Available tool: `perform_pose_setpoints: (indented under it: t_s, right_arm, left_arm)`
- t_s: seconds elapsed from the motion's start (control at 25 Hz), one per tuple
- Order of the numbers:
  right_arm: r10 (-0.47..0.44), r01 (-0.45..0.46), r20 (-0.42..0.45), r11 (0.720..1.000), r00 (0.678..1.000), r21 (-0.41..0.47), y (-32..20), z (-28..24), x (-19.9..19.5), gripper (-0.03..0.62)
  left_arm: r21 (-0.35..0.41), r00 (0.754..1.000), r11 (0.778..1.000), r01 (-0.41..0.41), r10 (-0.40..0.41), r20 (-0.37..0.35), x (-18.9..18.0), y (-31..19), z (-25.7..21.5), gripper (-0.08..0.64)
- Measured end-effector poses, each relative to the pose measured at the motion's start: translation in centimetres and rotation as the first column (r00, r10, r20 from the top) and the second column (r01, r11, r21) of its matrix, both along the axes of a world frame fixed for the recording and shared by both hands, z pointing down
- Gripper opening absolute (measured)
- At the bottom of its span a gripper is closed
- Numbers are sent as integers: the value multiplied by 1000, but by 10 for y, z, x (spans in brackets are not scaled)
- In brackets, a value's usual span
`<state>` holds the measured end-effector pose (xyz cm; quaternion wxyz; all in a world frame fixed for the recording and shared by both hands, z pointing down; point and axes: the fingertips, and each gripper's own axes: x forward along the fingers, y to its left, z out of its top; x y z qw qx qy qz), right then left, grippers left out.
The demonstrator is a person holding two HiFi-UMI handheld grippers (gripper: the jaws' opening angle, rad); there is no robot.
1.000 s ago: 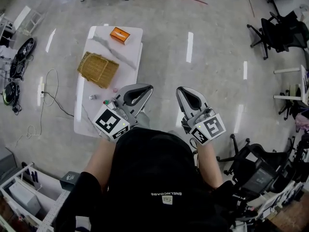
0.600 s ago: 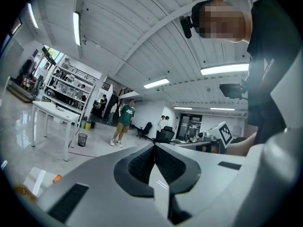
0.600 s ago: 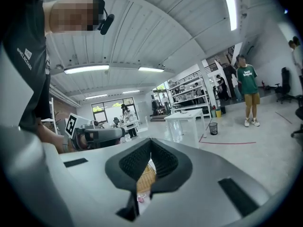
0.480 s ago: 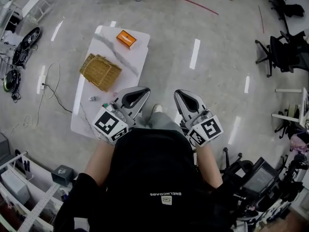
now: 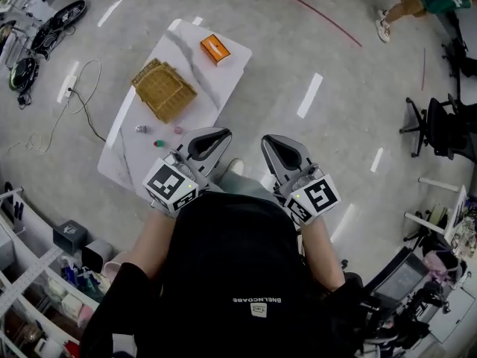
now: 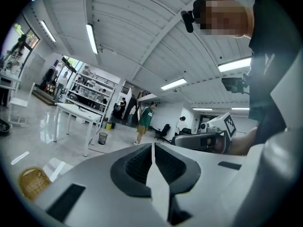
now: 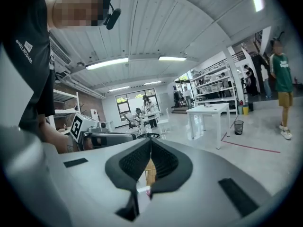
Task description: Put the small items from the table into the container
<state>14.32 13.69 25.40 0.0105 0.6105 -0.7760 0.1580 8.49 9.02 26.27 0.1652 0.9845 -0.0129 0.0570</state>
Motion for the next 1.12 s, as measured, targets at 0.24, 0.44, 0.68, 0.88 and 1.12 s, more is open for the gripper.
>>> perform_pose_setpoints:
  t_s: [0.24,0.44,0.68,0.88,1.12]
  right_arm:
    - [-75,76,22,997,997,-33,-29,14,-25,9]
    - [-153,153,11,985,988,-76,-57,32,-59,9]
    - [-227,228,20,965,974,-128,-87,63,-100,9]
    - [-274,273,12,950,962,-150,-104,88,-129,9]
    - [-309,307,6,940,951,-149,-114,126,-154,9]
  left_arm:
    - [-21,986,987,158,-157,55,-46,-28,34,51]
    - [-35,947,954,298,-291,134,-98,-57,81,108]
    - [-16,861,887,461,-443,249,-164,-84,148,153]
    - [32,773,838,545,-517,368,-215,-99,221,197]
    - [105,671,797,594,-564,482,-258,-112,311,226]
